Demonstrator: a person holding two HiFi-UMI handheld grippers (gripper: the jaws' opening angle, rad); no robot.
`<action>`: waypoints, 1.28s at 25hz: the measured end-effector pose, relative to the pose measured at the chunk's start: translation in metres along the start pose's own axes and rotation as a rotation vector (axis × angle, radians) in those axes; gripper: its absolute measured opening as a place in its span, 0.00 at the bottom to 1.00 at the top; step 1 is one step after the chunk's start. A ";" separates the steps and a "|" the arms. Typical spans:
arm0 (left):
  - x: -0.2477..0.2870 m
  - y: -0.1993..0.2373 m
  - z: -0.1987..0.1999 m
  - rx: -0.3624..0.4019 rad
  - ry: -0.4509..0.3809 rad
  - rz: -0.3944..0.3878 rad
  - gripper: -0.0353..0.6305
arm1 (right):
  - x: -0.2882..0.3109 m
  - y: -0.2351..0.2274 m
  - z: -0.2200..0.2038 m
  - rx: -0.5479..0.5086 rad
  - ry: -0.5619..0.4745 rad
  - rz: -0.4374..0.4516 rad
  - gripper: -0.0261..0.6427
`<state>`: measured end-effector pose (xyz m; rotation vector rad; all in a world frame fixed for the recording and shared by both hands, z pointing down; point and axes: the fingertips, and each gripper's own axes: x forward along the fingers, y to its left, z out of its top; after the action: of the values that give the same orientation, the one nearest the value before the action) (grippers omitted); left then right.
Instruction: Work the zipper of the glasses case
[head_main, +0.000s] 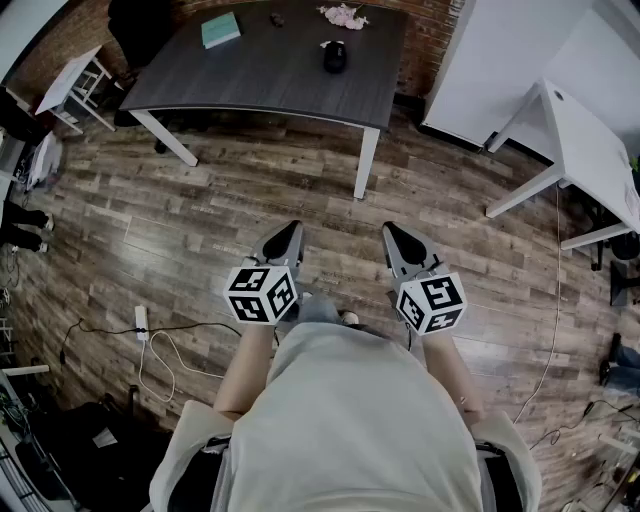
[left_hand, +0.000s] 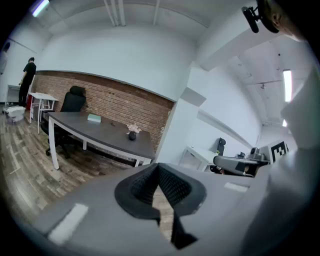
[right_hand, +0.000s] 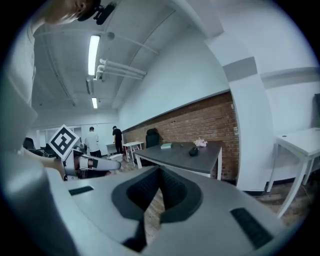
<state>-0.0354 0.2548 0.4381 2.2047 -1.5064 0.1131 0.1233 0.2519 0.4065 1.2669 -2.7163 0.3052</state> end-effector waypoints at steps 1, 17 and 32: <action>-0.003 -0.002 -0.003 0.001 -0.004 0.005 0.07 | -0.005 0.001 -0.002 -0.002 0.001 0.003 0.04; -0.013 -0.021 -0.012 -0.018 -0.036 -0.022 0.11 | -0.020 0.009 -0.002 0.012 -0.004 0.059 0.04; 0.023 -0.026 0.002 -0.037 0.005 -0.118 0.55 | 0.014 -0.004 -0.003 0.041 0.001 0.126 0.57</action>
<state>-0.0029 0.2417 0.4353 2.2561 -1.3608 0.0516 0.1176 0.2398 0.4123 1.1061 -2.8085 0.3765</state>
